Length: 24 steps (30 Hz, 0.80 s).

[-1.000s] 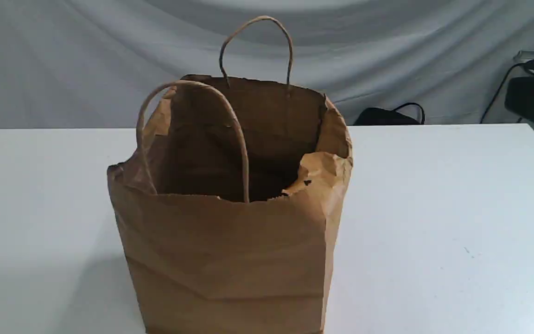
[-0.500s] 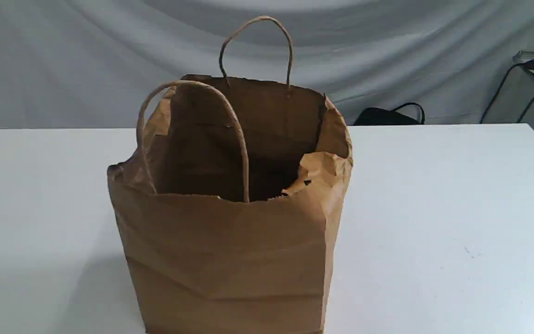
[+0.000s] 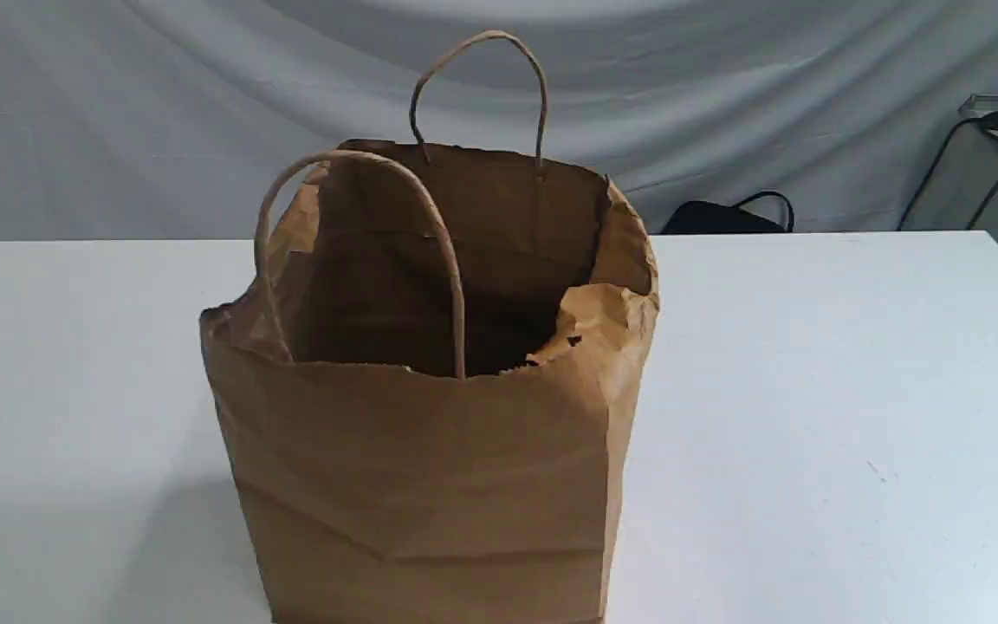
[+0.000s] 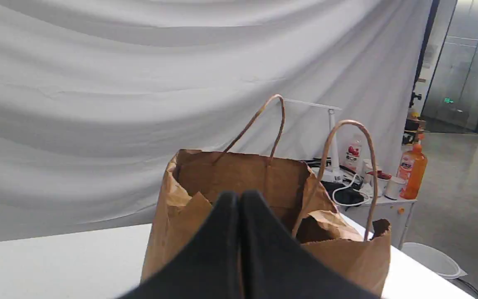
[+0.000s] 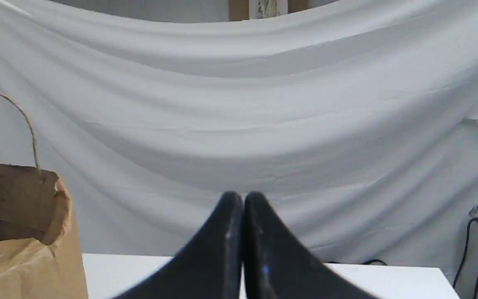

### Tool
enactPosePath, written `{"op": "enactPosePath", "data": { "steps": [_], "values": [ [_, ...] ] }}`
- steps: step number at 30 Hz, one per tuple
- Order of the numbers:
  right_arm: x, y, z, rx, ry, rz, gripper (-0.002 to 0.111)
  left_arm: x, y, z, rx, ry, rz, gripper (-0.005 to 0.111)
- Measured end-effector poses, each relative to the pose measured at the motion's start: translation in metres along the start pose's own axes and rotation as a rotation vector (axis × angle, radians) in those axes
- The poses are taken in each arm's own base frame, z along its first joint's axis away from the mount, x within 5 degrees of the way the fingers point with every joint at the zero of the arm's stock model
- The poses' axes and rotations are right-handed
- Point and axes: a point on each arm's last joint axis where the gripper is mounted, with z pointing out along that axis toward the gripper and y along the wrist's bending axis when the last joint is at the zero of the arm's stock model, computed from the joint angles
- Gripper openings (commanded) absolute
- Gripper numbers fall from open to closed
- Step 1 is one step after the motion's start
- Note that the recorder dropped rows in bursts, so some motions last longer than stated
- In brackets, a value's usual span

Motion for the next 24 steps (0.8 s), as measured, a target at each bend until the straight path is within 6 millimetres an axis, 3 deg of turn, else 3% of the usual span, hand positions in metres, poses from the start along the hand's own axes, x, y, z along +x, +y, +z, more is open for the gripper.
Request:
{"op": "enactPosePath", "data": {
  "steps": [9, 24],
  "values": [
    [0.029, -0.003, -0.010, 0.042, -0.012, -0.008, 0.000, 0.000, 0.000, 0.000, 0.000, 0.000, 0.000, 0.000],
    [0.037, -0.005, -0.010, 0.055, -0.004, -0.023, 0.000, 0.000, 0.000, 0.000, 0.000, 0.000, 0.000, 0.000]
  ]
}}
